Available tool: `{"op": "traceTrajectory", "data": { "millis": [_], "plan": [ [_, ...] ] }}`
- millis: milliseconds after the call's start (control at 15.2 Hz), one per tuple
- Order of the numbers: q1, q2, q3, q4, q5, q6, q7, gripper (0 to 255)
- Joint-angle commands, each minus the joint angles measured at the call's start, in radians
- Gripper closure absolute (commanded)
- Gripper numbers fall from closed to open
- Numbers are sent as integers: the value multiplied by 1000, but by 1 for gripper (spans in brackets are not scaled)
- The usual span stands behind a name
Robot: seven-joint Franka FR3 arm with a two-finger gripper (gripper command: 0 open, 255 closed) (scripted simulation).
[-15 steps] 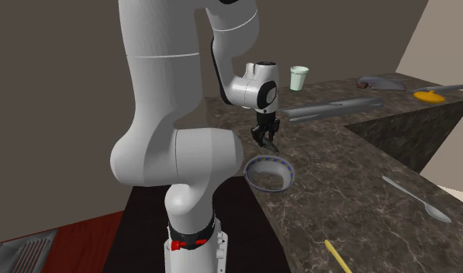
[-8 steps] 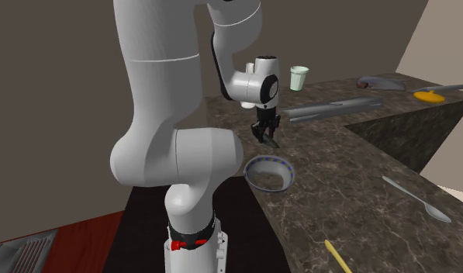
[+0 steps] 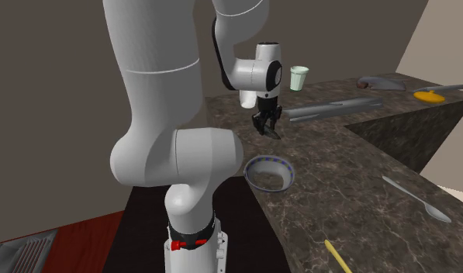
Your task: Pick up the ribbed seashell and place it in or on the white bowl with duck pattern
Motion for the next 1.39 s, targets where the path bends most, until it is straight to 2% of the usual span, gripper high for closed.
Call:
{"op": "traceTrajectory", "data": {
  "millis": [0,594,924,1320],
  "plan": [
    [-3,-28,5,11,-22,-36,16,255],
    [-20,-138,34,56,-85,-178,58,255],
    [-130,-353,60,-115,-239,-213,105,255],
    [-297,-621,86,-296,-366,-306,85,255]
  ]
}}
